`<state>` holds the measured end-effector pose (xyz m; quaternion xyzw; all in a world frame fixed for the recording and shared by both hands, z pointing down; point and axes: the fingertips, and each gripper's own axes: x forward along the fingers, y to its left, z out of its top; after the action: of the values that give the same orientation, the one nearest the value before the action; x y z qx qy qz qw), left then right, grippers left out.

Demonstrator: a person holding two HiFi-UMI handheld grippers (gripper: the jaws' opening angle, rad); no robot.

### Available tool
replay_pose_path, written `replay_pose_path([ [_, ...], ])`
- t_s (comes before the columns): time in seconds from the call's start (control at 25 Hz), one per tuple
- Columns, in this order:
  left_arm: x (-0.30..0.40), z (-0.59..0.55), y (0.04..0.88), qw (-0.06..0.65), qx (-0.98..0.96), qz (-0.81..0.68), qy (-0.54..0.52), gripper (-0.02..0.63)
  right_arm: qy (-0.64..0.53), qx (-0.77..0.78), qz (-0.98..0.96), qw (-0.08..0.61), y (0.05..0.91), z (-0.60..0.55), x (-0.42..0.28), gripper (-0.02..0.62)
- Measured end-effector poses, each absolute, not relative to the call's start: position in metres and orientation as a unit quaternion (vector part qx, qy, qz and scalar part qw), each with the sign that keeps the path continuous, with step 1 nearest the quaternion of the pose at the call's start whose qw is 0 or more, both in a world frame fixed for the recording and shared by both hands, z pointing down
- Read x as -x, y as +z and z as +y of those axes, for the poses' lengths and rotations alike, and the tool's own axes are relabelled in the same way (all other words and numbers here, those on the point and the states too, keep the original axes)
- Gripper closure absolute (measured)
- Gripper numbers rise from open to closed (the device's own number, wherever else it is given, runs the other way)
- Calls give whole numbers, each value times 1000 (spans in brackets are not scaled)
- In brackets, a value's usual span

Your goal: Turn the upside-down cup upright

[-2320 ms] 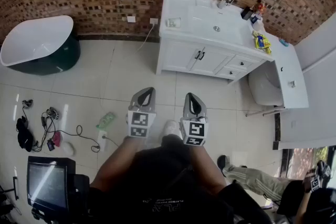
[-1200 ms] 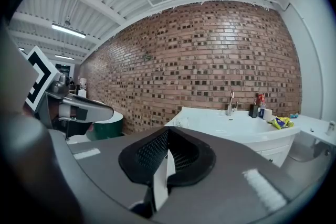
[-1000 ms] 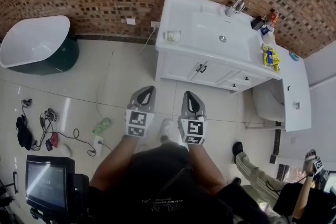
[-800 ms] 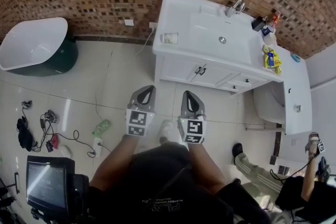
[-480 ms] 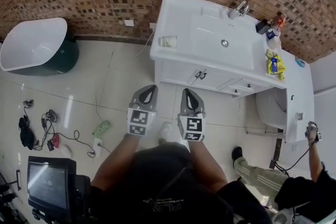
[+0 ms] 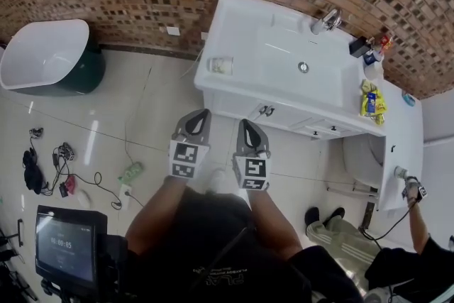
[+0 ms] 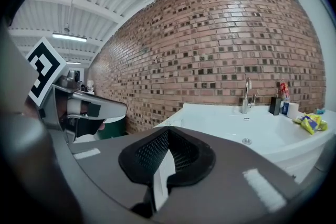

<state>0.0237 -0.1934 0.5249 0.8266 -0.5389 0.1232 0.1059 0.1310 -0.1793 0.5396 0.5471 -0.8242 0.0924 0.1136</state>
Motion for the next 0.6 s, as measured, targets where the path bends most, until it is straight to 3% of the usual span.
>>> replay_pose_path([
  [0.6, -18, -255, 515, 87, -821, -548, 132, 608, 127, -541, -827, 88, 544, -234, -130, 581],
])
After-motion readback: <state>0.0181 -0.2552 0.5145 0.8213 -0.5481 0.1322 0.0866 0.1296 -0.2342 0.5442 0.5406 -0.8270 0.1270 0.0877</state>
